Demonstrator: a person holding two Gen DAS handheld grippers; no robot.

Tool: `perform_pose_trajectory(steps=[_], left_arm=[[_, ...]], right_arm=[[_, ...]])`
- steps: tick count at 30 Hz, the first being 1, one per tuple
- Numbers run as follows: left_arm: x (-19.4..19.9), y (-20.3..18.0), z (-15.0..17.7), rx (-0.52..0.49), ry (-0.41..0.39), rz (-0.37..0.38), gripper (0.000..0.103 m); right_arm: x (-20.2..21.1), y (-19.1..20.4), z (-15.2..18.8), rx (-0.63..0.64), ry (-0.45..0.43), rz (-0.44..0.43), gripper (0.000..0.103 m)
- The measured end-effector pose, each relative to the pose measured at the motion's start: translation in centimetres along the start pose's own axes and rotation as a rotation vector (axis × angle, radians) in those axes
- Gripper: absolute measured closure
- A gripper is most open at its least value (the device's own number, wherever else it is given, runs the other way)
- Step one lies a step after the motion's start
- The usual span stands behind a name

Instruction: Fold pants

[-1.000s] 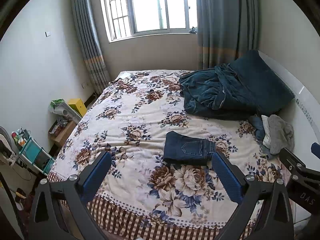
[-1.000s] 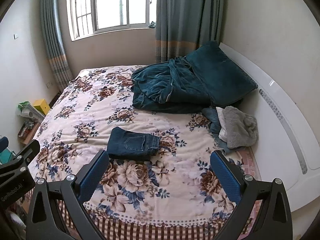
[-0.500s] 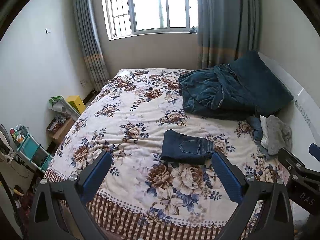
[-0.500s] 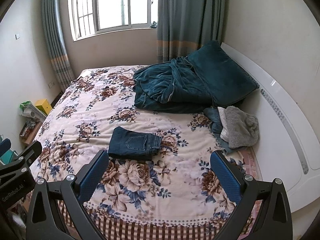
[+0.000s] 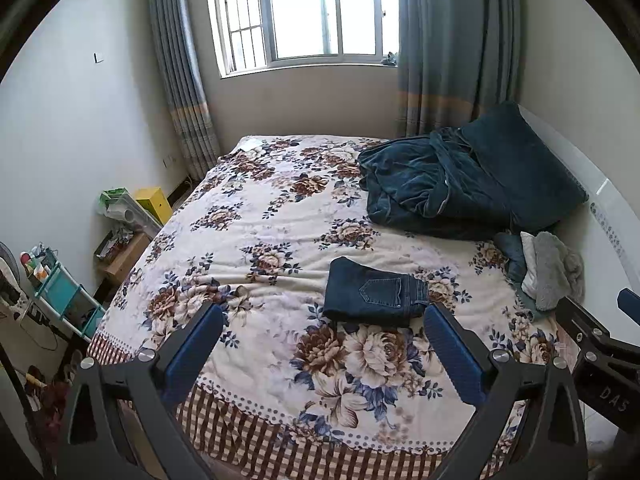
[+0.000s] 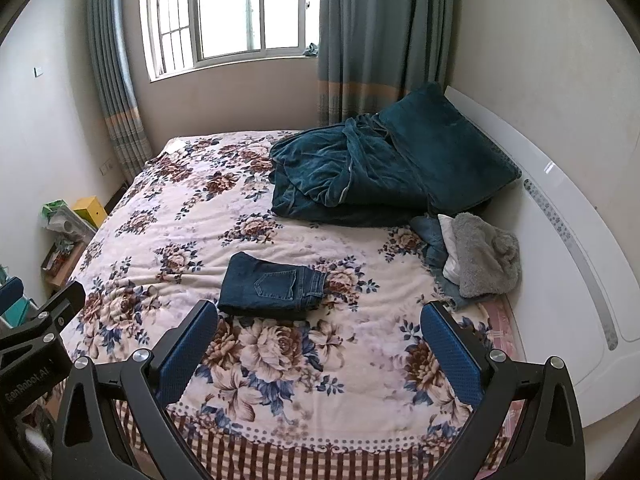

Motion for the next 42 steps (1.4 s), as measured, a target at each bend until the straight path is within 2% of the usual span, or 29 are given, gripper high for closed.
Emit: perform_pose_trajectory(steps=[42], left_arm=[[0.2, -0.4, 1.3, 0.009, 0.011, -0.009, 0.0]], right_arm=[[-0.2, 0.5, 0.1, 0.007, 0.006, -0.014, 0.0]])
Point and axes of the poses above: each gripper's, at about its wrist camera, not at the fingertips, and x roughly against the way its jaws point, y to its left, z to its underside, the point moved 4 cm from there along -x, roughly the way its jaws point, and after that the axes turned 15 degrees about -x, right-handed, at the moved point
